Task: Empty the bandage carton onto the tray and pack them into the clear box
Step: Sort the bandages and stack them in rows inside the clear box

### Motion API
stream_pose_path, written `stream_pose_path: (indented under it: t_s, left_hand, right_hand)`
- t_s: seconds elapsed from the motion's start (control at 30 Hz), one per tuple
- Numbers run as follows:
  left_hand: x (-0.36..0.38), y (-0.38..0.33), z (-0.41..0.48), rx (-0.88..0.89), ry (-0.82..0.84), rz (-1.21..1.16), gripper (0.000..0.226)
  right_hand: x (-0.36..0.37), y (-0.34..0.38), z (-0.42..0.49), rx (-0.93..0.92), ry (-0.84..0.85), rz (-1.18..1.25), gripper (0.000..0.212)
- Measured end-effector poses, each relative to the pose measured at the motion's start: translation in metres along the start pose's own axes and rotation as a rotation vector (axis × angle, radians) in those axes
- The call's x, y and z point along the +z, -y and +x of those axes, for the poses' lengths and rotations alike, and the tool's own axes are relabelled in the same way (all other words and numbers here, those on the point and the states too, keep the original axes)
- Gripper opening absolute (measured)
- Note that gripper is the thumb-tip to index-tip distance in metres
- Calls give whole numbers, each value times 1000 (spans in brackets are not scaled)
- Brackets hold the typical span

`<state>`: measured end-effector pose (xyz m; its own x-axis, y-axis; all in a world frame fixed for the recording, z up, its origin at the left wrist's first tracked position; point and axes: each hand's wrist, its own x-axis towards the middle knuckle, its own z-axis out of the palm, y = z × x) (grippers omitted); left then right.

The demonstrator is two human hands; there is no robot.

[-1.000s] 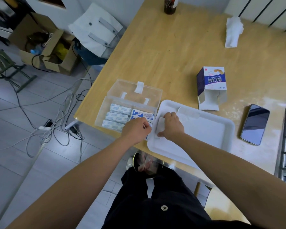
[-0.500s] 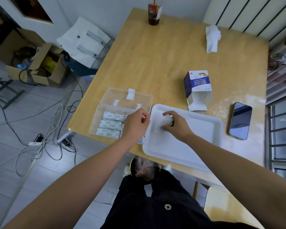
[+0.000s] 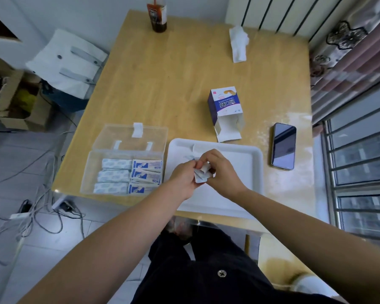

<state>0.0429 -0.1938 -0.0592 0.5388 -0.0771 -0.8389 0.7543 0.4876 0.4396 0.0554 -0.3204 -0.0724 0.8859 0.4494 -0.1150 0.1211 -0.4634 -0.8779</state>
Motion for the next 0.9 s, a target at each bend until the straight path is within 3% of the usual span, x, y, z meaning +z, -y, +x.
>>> stream_pose_path:
  t_s: [0.17,0.27,0.33,0.4,0.57,0.7,0.9]
  left_hand:
    - [-2,4,18,66,-135,-71,30]
    - [-3,6,24,90,-123,-57,32]
    - [-3,9,28,88,-119,-13,33]
    - [-1,11,27,67,-100,14,30]
    - [7,13,26,78,-54,-56,26]
    - [9,15,28,91,-112,35,37]
    - [4,21,37,68,-213,65,23]
  right_hand:
    - [-13,-11,-7,33,95,17,23]
    - [-17,-20,-15,164,163,58,14]
    - [-17,-19,-14,289,99,208,4]
    - [-15,-19,-7,385,41,273,16]
    - [-12,-24,4,557,58,313,17]
    - [-14,-25,3,600,38,381,20]
    - [-20,-36,2,614,-32,192,24]
